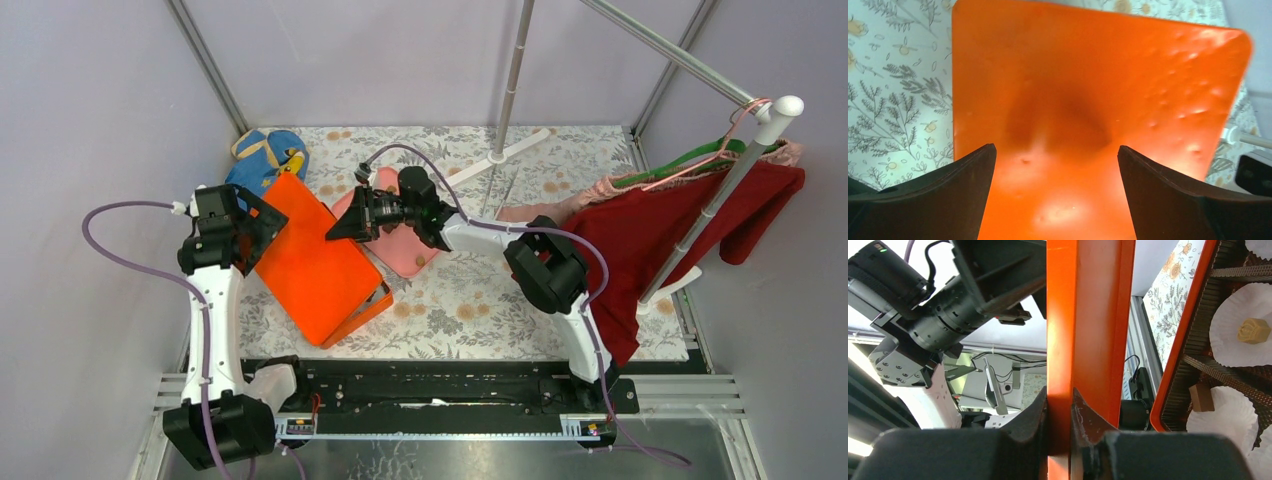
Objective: Pack the chocolate
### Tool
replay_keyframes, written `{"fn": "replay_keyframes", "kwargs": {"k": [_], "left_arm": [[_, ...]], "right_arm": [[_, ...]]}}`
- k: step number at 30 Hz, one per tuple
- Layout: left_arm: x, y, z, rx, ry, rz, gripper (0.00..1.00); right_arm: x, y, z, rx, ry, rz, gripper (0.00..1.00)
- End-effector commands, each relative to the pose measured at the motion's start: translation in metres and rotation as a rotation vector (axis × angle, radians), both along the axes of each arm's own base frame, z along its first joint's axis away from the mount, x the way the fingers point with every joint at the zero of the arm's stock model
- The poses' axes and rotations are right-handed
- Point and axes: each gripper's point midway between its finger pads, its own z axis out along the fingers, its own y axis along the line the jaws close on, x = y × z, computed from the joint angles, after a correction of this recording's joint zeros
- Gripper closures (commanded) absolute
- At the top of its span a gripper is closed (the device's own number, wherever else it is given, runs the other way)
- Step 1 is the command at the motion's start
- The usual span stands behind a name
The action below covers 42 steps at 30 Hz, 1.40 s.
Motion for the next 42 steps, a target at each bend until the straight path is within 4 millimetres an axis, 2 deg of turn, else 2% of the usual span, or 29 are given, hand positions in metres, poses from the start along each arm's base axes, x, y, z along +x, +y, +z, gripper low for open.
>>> {"fn": "replay_keyframes", "kwargs": {"k": [1,15,27,34,42], "left_arm": [[-0.004,0.008,-0.019,0.006,0.028,0.029,0.01],[-0.016,0.024,-0.040,-0.011,0.093,0.094,0.01],[-0.023,0.021,-0.074,-0.088,0.199,0.064,0.01],[-0.021,0.015,-0.083,-0.135,0.203,0.049,0.01],[-0.016,0.011,-0.078,-0.146,0.170,0.020,0.01]], "right_arm": [[0.002,0.003,0.037,0.126,-0.081,0.013,1.00],[0.004,0.015,0.001,0.076,-0.050,0.008,1.00],[0.008,0.016,-0.021,0.012,-0.051,-0.014,1.00],[0.020,0.017,-0.031,-0.022,-0.050,-0.062,1.00],[0.038,0.018,-0.039,-0.063,-0.009,-0.107,1.00]]}}
